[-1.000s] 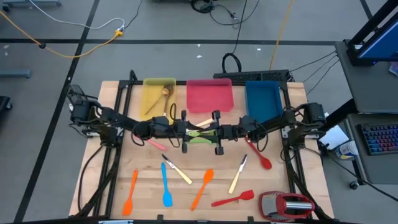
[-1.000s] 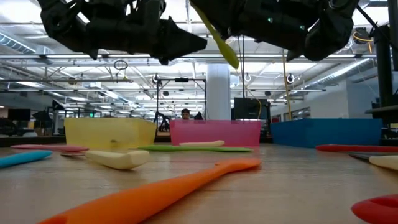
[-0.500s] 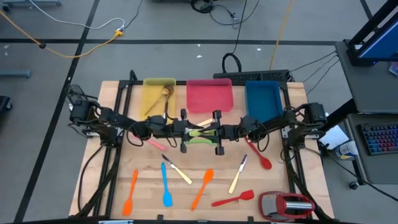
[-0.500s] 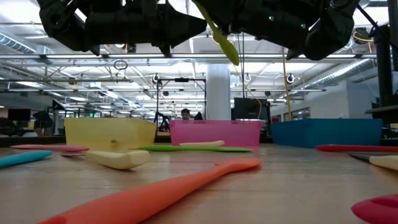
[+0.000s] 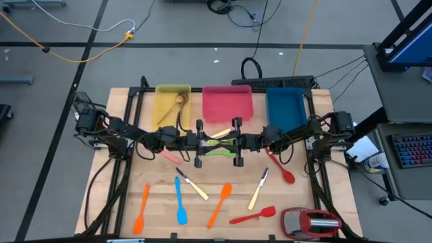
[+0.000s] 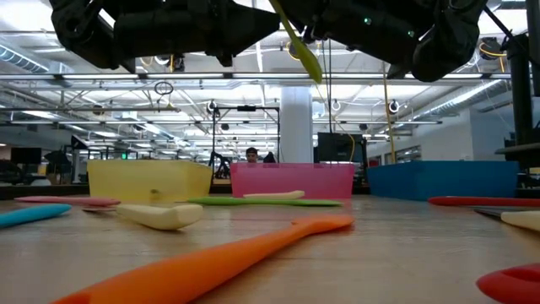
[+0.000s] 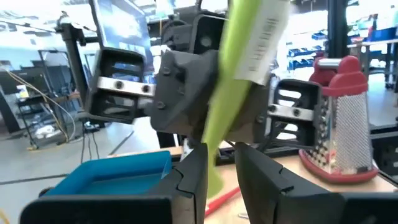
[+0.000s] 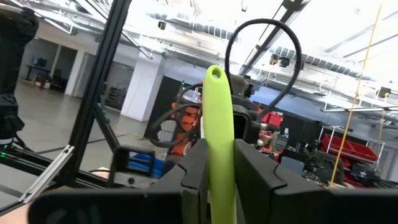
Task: Pick & Place Kitchen Items
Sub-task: Put the green serving spoon into the yellow bin
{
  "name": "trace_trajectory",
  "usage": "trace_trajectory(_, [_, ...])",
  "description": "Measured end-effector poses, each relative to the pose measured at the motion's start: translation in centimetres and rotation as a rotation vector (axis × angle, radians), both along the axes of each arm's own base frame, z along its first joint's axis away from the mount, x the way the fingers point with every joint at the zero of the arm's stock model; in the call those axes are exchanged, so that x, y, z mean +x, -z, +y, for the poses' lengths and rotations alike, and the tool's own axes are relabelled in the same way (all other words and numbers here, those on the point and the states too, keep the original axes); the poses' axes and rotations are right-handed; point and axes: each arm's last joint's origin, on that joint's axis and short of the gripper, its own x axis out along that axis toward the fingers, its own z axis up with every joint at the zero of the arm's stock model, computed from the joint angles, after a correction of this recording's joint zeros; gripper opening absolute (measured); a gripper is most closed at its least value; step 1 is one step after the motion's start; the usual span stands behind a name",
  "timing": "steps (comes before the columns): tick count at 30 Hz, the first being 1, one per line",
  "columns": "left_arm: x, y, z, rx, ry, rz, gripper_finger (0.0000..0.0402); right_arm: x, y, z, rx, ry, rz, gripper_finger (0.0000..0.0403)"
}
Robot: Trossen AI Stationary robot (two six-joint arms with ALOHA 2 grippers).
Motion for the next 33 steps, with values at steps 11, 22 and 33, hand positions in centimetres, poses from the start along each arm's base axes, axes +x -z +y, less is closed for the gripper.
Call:
trace_trajectory(11, [0.1, 0.4, 0.0, 0.097, -0.007, 0.040, 0.0089, 0.0, -0.1, 0.0, -0.002, 0.000, -0.008, 0.0050])
trace_trajectory(22, [1.2, -0.6, 0.6, 0.121, -0.019, 0.075, 0.0165, 0.0, 0.0, 0.0, 0.003, -0.005, 0.000, 0.0050])
trace_trajectory(33, [1.2, -1.1, 0.1, 0.158, -0.013, 0.019, 0.0186, 0.0, 0.0, 0.0, 0.002, -0.005, 0.006, 0.0050])
